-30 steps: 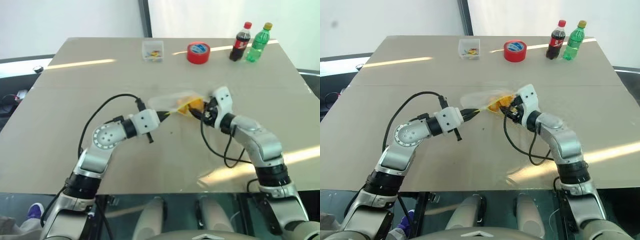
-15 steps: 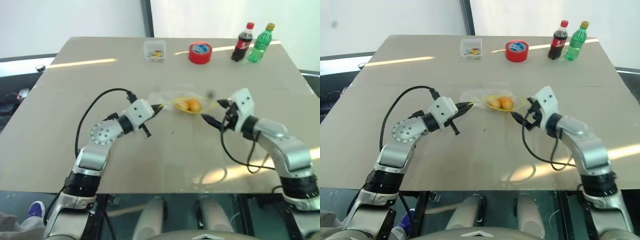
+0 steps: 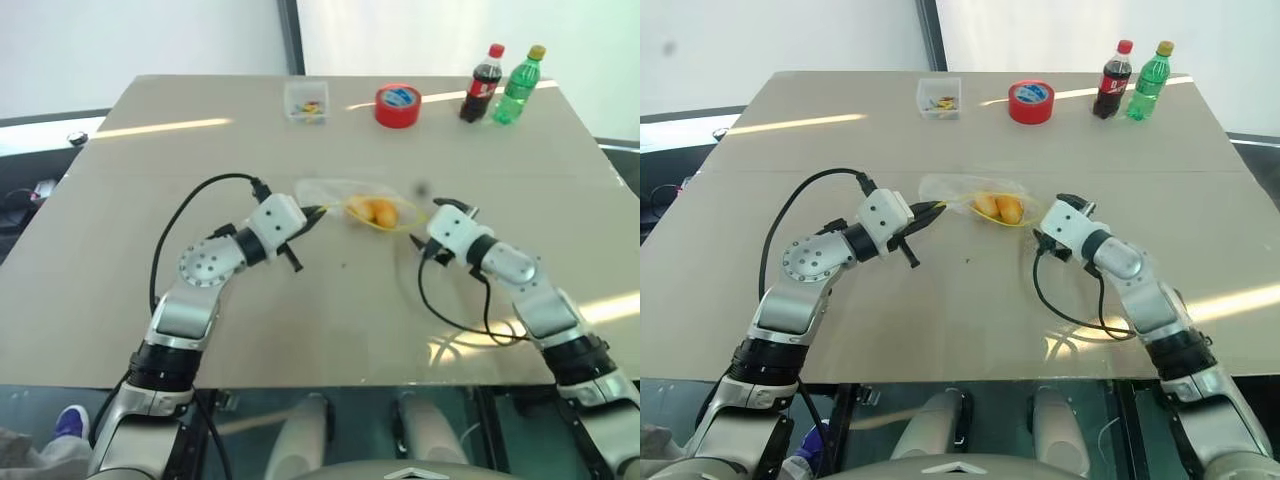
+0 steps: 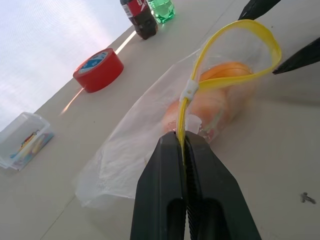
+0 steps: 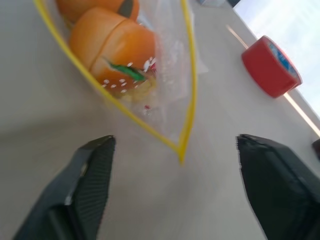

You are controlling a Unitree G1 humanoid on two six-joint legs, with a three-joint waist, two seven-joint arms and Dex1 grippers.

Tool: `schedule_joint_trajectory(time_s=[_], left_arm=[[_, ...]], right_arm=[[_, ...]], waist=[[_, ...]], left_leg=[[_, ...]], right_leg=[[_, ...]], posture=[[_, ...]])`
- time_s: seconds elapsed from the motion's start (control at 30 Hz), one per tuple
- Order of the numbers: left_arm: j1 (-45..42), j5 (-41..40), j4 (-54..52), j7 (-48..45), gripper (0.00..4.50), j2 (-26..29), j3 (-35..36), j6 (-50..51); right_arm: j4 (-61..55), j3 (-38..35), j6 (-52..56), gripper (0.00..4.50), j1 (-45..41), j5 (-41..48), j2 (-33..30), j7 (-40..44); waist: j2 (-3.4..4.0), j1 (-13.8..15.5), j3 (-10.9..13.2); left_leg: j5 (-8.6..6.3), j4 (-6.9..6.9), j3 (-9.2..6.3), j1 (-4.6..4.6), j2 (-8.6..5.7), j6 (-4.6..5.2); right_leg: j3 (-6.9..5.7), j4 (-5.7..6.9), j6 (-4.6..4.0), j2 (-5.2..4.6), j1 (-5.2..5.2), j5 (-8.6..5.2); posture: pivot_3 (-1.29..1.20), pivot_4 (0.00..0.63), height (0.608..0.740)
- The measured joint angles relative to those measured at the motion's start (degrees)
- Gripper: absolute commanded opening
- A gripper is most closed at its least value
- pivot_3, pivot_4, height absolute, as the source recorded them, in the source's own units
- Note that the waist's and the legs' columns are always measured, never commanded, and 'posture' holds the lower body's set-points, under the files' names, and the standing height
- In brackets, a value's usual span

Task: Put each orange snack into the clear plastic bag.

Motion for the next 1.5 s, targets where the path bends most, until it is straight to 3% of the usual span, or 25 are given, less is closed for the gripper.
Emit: schedule_joint_trajectory(time_s=[0.17, 0.23, 0.63, 0.77, 1.1, 1.13, 1.17, 1.27, 1.43, 1.5], left_arm=[[0.0, 0.0, 0.0, 0.0, 0.00, 0.2, 0.0, -0.3], [-0.2, 0.0, 0.0, 0.1, 0.00, 0.2, 0.0, -0.3], [-13.1, 0.5, 6.8, 1.4, 0.00, -1.2, 0.0, -2.5], [-12.4, 1.2, 7.6, 1.6, 0.00, -1.2, -1.0, -5.7], [4.3, 1.8, -1.4, -2.2, 0.00, 3.4, -2.5, -11.3], [5.2, 2.1, -2.4, -2.1, 0.00, 3.4, -2.7, -11.3], [5.3, 2.5, -2.5, -2.1, 0.00, 3.4, -2.8, -11.3], [5.2, 3.5, -3.3, -1.7, 0.00, 2.9, -3.4, -11.1], [3.0, 4.8, -3.5, -1.1, 0.00, 1.5, -4.6, -9.5], [1.2, 5.5, -3.5, -1.2, 0.00, 0.9, -5.6, -9.3]], right_arm=[[0.3, -0.3, -2.5, 0.40, -0.4, -0.7, -0.1, 0.3], [0.2, -0.8, -2.9, 0.02, -0.3, -0.8, -0.7, 0.7], [-3.8, -7.3, -4.1, 0.02, -6.7, -2.6, -6.7, 0.1], [-7.1, -8.9, -3.8, 0.02, -4.5, -3.0, -7.9, 0.0], [-30.5, -10.7, 9.0, 0.02, 22.1, 1.7, -7.1, 5.6], [-32.1, -10.5, 10.6, 0.63, 24.6, 3.0, -7.7, 7.6], [-32.6, -10.5, 11.6, 0.80, 25.3, 3.9, -8.1, 8.8], [-35.1, -12.9, 14.7, 2.23, 25.6, 6.8, -9.5, 11.1], [-39.1, -17.5, 20.6, 2.23, 23.8, 13.4, -11.2, 14.7], [-41.5, -16.4, 24.4, 2.23, 16.7, 17.4, -10.0, 15.5]], waist=[[0.00, 0.0, 0.0], [0.00, 0.0, 0.0], [0.00, 0.0, 0.0], [-0.01, -0.1, 0.0], [0.00, 0.2, 0.0], [0.00, 0.3, 0.0], [0.01, 0.3, 0.0], [0.01, 0.3, 0.0], [-0.01, 0.2, 0.0], [-0.01, -0.2, 0.0]], left_leg=[[-0.01, 0.00, 0.02, 0.00, 0.00, 0.01], [-0.02, 0.00, 0.01, 0.00, 0.00, 0.03], [0.01, 0.02, 0.03, -0.01, -0.02, -0.01], [0.03, 0.01, 0.07, -0.06, 0.00, -0.04], [-0.07, 0.00, -0.02, 0.10, 0.03, 0.12], [-0.07, 0.02, -0.06, 0.13, 0.02, 0.12], [-0.07, 0.05, -0.08, 0.17, 0.02, 0.12], [-0.09, 0.07, -0.07, 0.49, 0.02, 0.14], [-0.10, -0.03, -0.10, 0.95, 0.03, 0.15], [-0.10, -0.03, -0.07, 1.01, 0.04, 0.15]], right_leg=[[0.03, 0.00, 0.00, 0.00, 0.00, 0.00], [0.02, 0.01, 0.00, 0.00, 0.00, 0.00], [0.02, 0.00, 0.00, 0.01, 0.00, 0.00], [0.07, -0.05, 0.00, 0.00, -0.02, 0.00], [-0.02, 0.01, 0.00, -0.02, 0.16, 0.00], [-0.06, 0.01, 0.00, -0.03, 0.23, 0.00], [-0.09, 0.00, 0.00, -0.02, 0.30, 0.00], [-0.11, -0.04, 0.01, -0.01, 0.69, -0.01], [-0.18, -0.15, 0.02, 0.00, 1.14, -0.02], [-0.12, -0.11, 0.02, 0.01, 1.16, -0.02]], posture=[[0.00, 0.150, 0.740], [0.00, 0.150, 0.740], [0.00, 0.150, 0.740], [0.00, 0.150, 0.740], [0.00, 0.150, 0.740], [0.00, 0.150, 0.740], [0.00, 0.150, 0.740], [0.00, 0.150, 0.740], [0.00, 0.150, 0.740], [0.00, 0.150, 0.740]])
